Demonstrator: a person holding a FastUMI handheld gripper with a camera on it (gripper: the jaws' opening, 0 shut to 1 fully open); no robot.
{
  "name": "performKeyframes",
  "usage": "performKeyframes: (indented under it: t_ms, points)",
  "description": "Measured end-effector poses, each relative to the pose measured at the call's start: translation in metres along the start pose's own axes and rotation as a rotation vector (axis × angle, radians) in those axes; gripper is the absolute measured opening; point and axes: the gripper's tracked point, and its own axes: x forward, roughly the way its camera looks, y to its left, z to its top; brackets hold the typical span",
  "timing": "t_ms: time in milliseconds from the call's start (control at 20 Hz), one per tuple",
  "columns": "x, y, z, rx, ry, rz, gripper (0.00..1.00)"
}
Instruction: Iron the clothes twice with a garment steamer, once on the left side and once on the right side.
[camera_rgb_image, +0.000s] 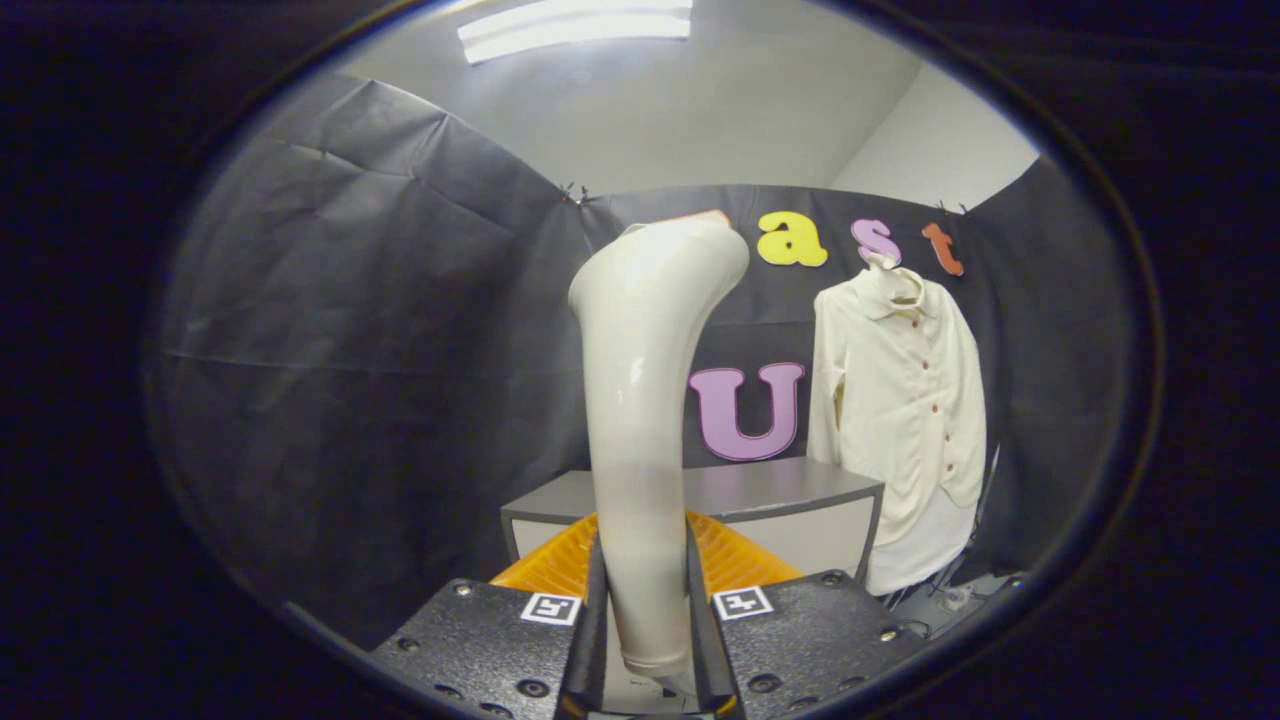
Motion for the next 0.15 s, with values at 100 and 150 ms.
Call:
performKeyframes:
  t_ms: [100,150]
  points:
    - [-0.0017,0.0013,-0.0004,-0.002,-0.001,0.005,0.34]
    - [-0.0024,0.0003,-0.0008,-0.006,-0.001,0.005,0.34]
